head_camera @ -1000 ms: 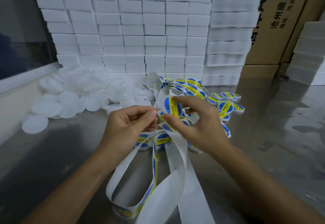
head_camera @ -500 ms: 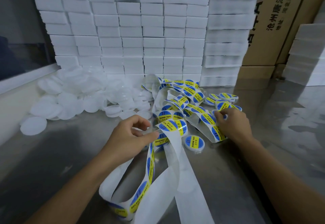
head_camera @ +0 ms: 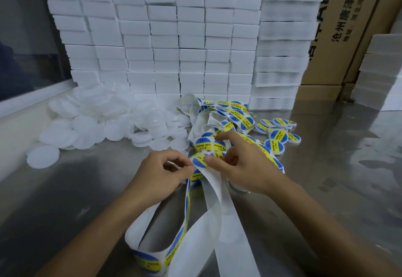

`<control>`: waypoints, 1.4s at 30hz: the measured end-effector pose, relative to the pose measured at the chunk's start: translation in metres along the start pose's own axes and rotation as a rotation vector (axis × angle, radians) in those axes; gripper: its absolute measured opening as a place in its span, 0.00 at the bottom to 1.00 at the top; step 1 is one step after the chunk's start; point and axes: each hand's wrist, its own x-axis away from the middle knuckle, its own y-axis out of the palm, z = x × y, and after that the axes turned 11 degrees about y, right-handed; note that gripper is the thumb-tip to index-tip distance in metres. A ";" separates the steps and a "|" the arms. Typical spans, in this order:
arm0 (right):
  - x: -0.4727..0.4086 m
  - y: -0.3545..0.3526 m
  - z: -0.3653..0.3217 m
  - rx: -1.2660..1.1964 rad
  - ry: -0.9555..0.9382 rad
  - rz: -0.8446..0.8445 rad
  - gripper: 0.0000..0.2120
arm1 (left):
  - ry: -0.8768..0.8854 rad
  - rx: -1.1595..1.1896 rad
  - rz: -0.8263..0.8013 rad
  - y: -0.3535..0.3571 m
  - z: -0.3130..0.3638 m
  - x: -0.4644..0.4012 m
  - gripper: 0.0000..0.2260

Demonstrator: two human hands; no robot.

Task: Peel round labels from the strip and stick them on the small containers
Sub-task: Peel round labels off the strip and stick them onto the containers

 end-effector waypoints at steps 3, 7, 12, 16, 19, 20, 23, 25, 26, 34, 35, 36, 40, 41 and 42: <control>0.000 0.003 0.001 -0.290 0.043 -0.202 0.17 | -0.018 0.028 0.023 0.002 0.002 0.001 0.08; 0.001 0.014 -0.004 -0.512 0.009 -0.216 0.10 | -0.036 0.099 0.042 0.001 0.006 0.001 0.11; 0.003 0.023 -0.010 -0.645 -0.062 -0.052 0.05 | -0.063 0.272 0.085 -0.001 0.016 0.000 0.08; 0.007 0.024 -0.013 -0.311 -0.303 0.178 0.05 | 0.006 0.212 0.100 0.001 0.018 0.004 0.12; 0.008 0.022 -0.014 -0.111 -0.500 0.323 0.04 | 0.023 0.200 0.102 0.001 0.018 0.003 0.13; 0.008 0.020 -0.014 -0.071 -0.531 0.349 0.04 | 0.030 0.198 0.097 0.002 0.019 0.004 0.12; 0.009 0.018 -0.016 0.050 -0.589 0.409 0.04 | 0.049 0.217 0.069 0.003 0.021 0.005 0.10; 0.010 0.017 -0.018 0.107 -0.619 0.451 0.04 | 0.043 0.259 0.051 0.003 0.022 0.005 0.09; 0.010 0.017 -0.020 0.132 -0.634 0.473 0.04 | 0.033 0.282 0.040 0.003 0.022 0.005 0.09; 0.013 0.022 -0.026 0.218 -0.629 0.624 0.05 | -0.059 0.404 0.020 0.002 0.021 0.005 0.07; 0.013 0.022 -0.027 0.225 -0.621 0.627 0.05 | -0.055 0.411 0.017 0.002 0.020 0.005 0.08; 0.013 0.022 -0.027 0.227 -0.614 0.627 0.05 | -0.048 0.423 0.009 0.002 0.021 0.005 0.09; 0.014 0.021 -0.028 0.163 -0.535 0.575 0.05 | -0.023 0.452 -0.033 0.002 0.025 0.006 0.13; 0.015 0.021 -0.028 0.113 -0.491 0.544 0.05 | -0.023 0.435 -0.037 0.002 0.024 0.006 0.13; 0.015 0.021 -0.027 0.037 -0.435 0.507 0.04 | -0.027 0.409 -0.039 0.002 0.023 0.005 0.12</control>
